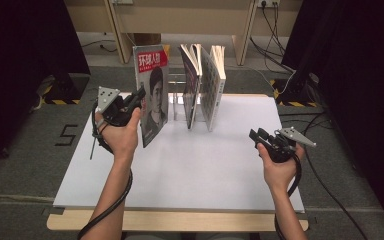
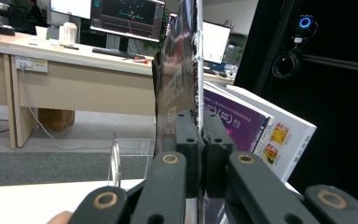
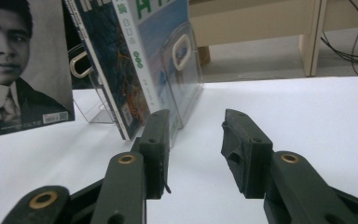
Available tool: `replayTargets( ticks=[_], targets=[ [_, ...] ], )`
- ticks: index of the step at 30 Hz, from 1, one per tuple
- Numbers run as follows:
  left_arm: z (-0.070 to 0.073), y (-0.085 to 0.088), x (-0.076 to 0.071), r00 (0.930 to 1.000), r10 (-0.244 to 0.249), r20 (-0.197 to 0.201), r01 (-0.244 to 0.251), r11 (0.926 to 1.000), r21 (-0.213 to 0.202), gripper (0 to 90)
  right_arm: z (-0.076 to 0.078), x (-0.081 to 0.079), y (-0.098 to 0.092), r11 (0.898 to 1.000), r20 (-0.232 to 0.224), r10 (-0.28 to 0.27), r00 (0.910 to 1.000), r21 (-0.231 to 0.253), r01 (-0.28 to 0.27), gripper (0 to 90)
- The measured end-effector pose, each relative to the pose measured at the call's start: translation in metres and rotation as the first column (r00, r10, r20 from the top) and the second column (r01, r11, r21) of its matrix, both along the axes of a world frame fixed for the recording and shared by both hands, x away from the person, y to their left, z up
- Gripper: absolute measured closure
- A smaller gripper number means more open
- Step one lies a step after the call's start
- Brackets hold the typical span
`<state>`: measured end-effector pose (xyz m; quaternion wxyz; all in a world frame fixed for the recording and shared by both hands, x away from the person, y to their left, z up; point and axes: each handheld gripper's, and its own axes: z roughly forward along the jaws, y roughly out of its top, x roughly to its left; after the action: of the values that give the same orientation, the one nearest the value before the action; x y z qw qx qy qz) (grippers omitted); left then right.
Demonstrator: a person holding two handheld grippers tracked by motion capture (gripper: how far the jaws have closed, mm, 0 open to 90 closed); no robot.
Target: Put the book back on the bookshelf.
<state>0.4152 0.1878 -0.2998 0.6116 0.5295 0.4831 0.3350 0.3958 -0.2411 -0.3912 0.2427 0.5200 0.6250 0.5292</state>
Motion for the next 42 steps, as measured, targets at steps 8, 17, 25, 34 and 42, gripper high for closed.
replayTargets(
  ticks=[8, 17, 25, 34, 42],
  targets=[
    [-0.002, 0.001, 0.007, 0.9999, 0.01, 0.003, -0.01, 0.9999, 0.002, 86.8, -0.002, 0.003, -0.007, 1.0, -0.005, -0.022, 0.9997, -0.001, 0.022, 60.7],
    [-0.007, -0.005, 0.023, 0.9999, 0.01, -0.005, -0.01, 0.9999, 0.006, 86.8, -0.001, 0.003, -0.013, 0.999, -0.006, -0.032, 0.9995, 0.013, 0.032, 60.7],
    [-0.008, -0.011, 0.033, 1.0, 0.006, -0.002, -0.006, 0.9999, 0.013, 86.7, 0.0, 0.003, -0.018, 0.999, -0.011, -0.039, 0.9992, 0.022, 0.04, 60.7],
    [-0.008, -0.016, 0.044, 1.0, 0.007, 0.0, -0.007, 0.9998, 0.017, 86.7, 0.001, 0.003, -0.018, 0.999, -0.015, -0.035, 0.9993, 0.029, 0.035, 60.7],
    [-0.011, -0.02, 0.056, 0.9998, 0.022, 0.004, -0.022, 0.9991, 0.036, 86.7, 0.0, 0.003, -0.019, 0.999, -0.015, -0.034, 0.9993, 0.03, 0.035, 60.7]
  ],
)
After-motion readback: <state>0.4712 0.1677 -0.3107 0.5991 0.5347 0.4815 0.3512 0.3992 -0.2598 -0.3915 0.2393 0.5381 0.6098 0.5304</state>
